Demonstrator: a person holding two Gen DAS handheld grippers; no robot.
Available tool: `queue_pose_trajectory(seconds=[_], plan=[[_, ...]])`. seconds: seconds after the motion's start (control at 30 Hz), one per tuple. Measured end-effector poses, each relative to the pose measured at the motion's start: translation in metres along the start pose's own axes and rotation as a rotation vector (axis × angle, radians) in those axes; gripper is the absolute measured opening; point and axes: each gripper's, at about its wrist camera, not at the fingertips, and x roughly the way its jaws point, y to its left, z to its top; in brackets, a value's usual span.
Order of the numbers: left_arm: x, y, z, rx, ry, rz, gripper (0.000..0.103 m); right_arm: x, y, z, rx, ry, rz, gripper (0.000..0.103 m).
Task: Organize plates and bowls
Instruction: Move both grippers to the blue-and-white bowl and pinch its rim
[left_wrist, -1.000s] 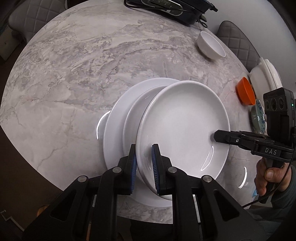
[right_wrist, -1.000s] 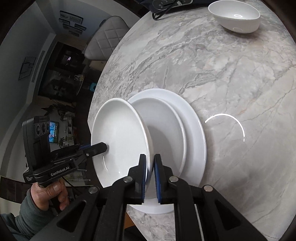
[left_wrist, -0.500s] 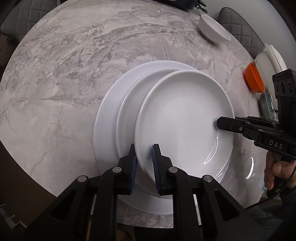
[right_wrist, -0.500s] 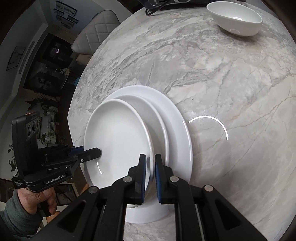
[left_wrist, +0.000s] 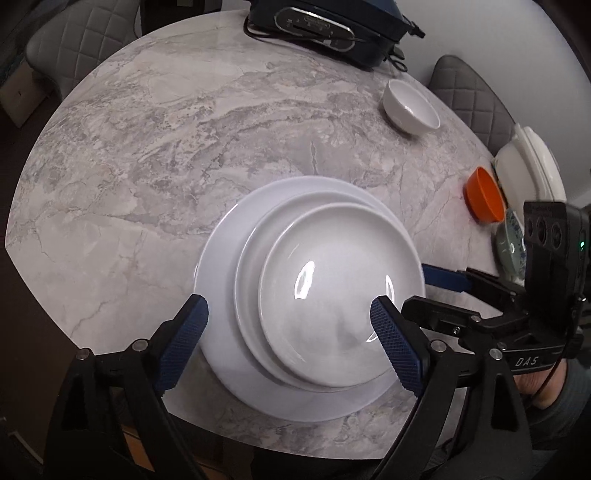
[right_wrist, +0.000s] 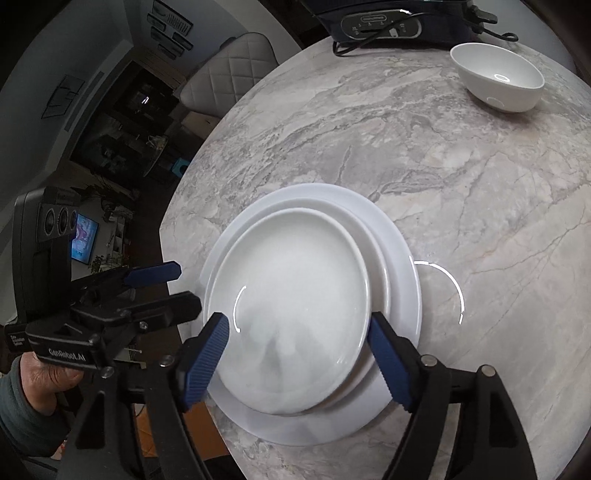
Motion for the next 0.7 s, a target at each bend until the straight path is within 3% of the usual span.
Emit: queue_pose_trajectory(seconds=[0.1, 0.23, 0.37, 0.5, 0.7], plan=[[-0.024, -0.015, 0.009, -0.016, -0.058, -0.041, 0.09, -0.032, -0.014, -0.007, 0.076, -0.09, 0.031, 0.082], [-0.031, -0.068, 0.022, 0.031, -0.1, -0.149, 0.095, -0.088, -0.053, -0.029, 0.216, -0.24, 0.067, 0.088], [-0.002, -0.143, 0.019, 0.086, -0.032, -0.269, 0.095, -0.137, -0.1, -0.062, 0.342, -0.317, 0.04, 0.088], [0.039, -0.221, -0.002, 0.144, 0.087, -0.377, 0.095, -0.184, -0.148, -0.104, 0.475, -0.386, 0.003, 0.088], [0.091, -0.318, -0.026, 0.275, 0.207, -0.402, 0.095, -0.243, -0.217, -0.162, 0.653, -0.465, -0.076, 0.089]])
